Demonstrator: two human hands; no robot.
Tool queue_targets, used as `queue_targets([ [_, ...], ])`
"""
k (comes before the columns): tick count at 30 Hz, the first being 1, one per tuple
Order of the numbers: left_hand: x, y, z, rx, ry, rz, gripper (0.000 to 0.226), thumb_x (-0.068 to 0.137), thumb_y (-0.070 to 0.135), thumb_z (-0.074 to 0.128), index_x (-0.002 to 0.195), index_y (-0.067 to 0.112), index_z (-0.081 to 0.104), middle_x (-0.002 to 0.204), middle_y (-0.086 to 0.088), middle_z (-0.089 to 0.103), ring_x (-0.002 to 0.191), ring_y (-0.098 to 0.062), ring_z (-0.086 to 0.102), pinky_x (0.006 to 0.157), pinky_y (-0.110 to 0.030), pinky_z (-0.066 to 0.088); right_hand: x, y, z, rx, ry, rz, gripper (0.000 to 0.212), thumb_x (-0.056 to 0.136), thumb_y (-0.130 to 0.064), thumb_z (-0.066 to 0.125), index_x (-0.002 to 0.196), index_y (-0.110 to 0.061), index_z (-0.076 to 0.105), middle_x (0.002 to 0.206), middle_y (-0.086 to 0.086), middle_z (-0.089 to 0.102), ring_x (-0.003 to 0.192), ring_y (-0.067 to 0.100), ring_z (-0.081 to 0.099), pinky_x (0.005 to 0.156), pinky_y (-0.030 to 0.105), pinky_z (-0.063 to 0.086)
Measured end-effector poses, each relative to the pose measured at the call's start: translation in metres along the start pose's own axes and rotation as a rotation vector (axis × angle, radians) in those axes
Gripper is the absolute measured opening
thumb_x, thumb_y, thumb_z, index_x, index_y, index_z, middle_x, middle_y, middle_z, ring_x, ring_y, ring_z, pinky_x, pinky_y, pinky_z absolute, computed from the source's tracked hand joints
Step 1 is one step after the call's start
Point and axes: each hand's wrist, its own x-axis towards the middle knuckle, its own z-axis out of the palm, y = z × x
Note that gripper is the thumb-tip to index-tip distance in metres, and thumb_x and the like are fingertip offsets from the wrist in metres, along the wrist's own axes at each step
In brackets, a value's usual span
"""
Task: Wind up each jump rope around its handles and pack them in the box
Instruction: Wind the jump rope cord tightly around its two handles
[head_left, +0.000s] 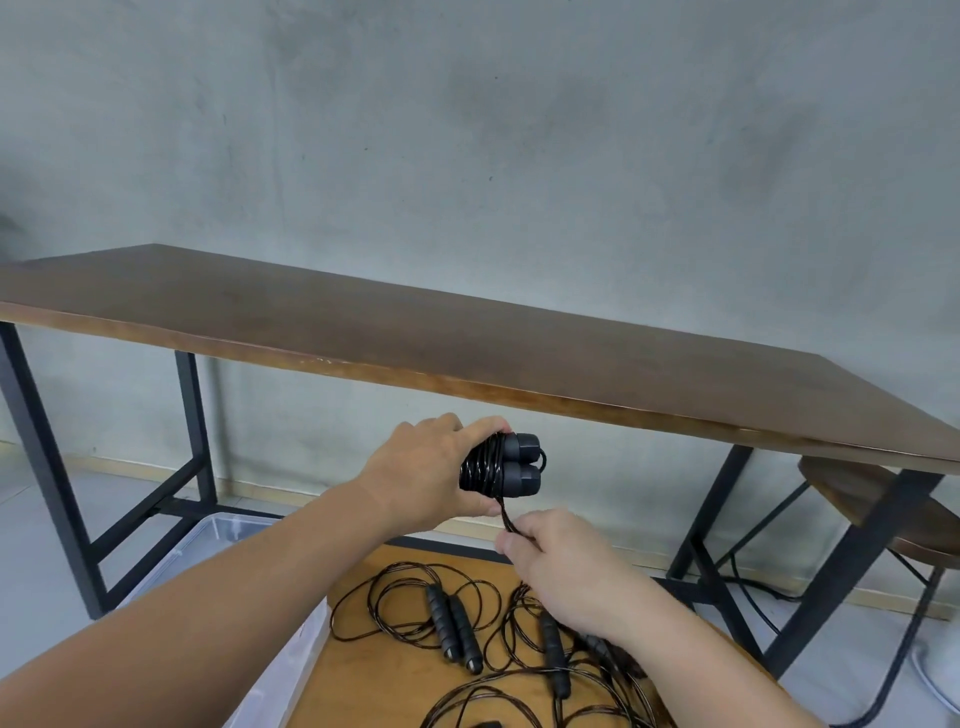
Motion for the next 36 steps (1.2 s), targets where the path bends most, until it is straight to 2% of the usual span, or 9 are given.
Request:
queue_targets([
  [5,0.0,0.006,0.002,0.157,-0.011,0.065,0.075,0.084,0.07,0.055,0.142,0.046,0.015,0.114,0.002,0.054,0.098,-0.018,0.053,0.092,-0.036,0.044,0.0,-0.017,-0.032,-0.348,-0.034,-0.122,0.027,0.1,-0.03,0.047,0.081,-0.019,0.062,0.075,0.0,0.059,0.065,0.012,0.055,0.054,0.023,0.04],
  [9,-0.004,0.013,-0.001,0.158,-0.036,0.111,0.074,0.084,0.071,0.054,0.143,0.046,0.017,0.116,0.002,0.054,0.102,-0.019,0.053,0.091,-0.034,0.04,0.006,-0.026,-0.058,-0.512,-0.107,-0.185,0.028,0.1,-0.029,0.049,0.091,-0.016,0.072,0.079,-0.001,0.063,0.064,0.01,0.054,0.054,0.022,0.041],
  [13,-0.011,0.021,-0.007,0.131,-0.091,0.13,0.08,0.081,0.08,0.045,0.147,0.044,0.018,0.115,0.005,0.055,0.102,-0.016,0.053,0.091,-0.032,0.038,0.013,-0.033,-0.078,-0.575,-0.125,-0.274,0.021,0.096,-0.035,0.059,0.097,-0.022,0.076,0.087,-0.007,0.07,0.076,0.008,0.061,0.064,0.023,0.05],
  [16,-0.019,0.028,-0.011,0.078,-0.131,0.13,0.085,0.075,0.09,0.032,0.146,0.043,0.026,0.103,0.007,0.057,0.093,-0.015,0.055,0.089,-0.032,0.042,0.02,-0.033,-0.091,-0.473,-0.091,-0.282,0.015,0.082,-0.04,0.076,0.084,-0.025,0.076,0.078,-0.012,0.069,0.073,0.006,0.061,0.061,0.021,0.045],
  [21,-0.023,0.029,-0.015,0.018,-0.096,0.155,0.076,0.081,0.087,0.026,0.145,0.047,0.031,0.1,0.012,0.061,0.088,-0.011,0.056,0.089,-0.032,0.044,0.038,-0.019,-0.098,-0.269,-0.121,-0.236,0.03,0.065,-0.046,0.087,0.074,-0.021,0.074,0.065,-0.01,0.066,0.06,0.002,0.056,0.057,0.021,0.045],
  [26,-0.029,0.029,-0.018,-0.166,-0.129,0.202,0.066,0.08,0.084,0.04,0.134,0.046,0.044,0.094,0.016,0.062,0.082,-0.003,0.054,0.081,-0.028,0.048,0.046,-0.005,-0.102,0.003,-0.309,-0.218,0.02,0.072,-0.029,0.087,0.078,-0.015,0.074,0.066,-0.005,0.067,0.061,0.009,0.056,0.056,0.026,0.047],
  [29,-0.034,0.03,-0.017,-0.352,-0.151,0.19,0.06,0.079,0.08,0.05,0.129,0.047,0.05,0.094,0.018,0.064,0.084,0.0,0.057,0.073,-0.023,0.049,0.048,0.003,-0.103,0.175,-0.392,-0.198,0.015,0.073,-0.023,0.083,0.076,-0.014,0.072,0.065,-0.001,0.065,0.056,0.012,0.053,0.054,0.023,0.045],
  [33,-0.035,0.03,-0.018,-0.647,-0.168,0.108,0.055,0.075,0.077,0.059,0.121,0.048,0.054,0.097,0.016,0.067,0.088,-0.001,0.062,0.076,-0.025,0.053,0.052,0.025,-0.088,0.518,-0.36,-0.128,0.013,0.071,-0.024,0.082,0.069,-0.018,0.07,0.062,-0.001,0.061,0.049,0.008,0.046,0.046,0.017,0.041],
  [36,-0.033,0.028,-0.015,-0.731,-0.134,0.039,0.058,0.073,0.077,0.059,0.126,0.056,0.047,0.101,0.018,0.065,0.094,-0.001,0.062,0.087,-0.029,0.055,0.052,0.035,-0.068,0.806,-0.266,-0.065,0.019,0.077,-0.028,0.081,0.072,-0.015,0.068,0.069,0.007,0.059,0.06,0.018,0.05,0.05,0.022,0.048],
])
